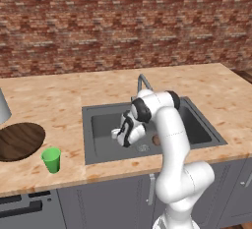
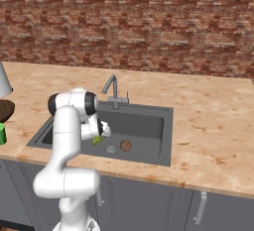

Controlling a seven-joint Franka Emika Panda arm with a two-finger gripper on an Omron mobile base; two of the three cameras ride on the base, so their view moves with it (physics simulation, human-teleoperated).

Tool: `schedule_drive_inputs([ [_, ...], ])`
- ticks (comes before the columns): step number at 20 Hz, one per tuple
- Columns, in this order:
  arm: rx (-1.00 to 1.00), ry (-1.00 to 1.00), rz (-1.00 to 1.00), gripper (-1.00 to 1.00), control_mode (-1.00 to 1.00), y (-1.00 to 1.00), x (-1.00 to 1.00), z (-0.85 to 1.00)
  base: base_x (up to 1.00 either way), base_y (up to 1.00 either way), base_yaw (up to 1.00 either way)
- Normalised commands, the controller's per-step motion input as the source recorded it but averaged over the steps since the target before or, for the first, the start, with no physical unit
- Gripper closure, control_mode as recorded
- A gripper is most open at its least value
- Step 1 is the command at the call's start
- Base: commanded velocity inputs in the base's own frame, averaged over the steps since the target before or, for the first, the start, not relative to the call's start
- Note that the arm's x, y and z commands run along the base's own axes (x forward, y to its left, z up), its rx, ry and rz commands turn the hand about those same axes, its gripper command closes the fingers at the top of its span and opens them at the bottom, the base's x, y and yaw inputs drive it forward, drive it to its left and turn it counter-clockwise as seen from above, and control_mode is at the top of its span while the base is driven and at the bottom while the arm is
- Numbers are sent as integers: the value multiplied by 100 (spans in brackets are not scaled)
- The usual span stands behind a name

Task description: Remove the broccoli and potato from the sink. Then move the bowl and cup from the counter to the sink for washing.

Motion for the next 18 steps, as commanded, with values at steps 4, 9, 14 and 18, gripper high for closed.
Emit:
schedule_drive_inputs([
  [4, 2, 4, 0, -100, -100, 0, 12, -11, 0, 0, 0],
  [9, 5, 9, 0, -100, -100, 0, 2, -18, 0, 0, 0],
  [14, 7, 14, 0, -100, -100, 0, -6, -20, 0, 0, 0],
  [18, 2, 7, 0, -100, -100, 0, -13, -13, 0, 0, 0],
])
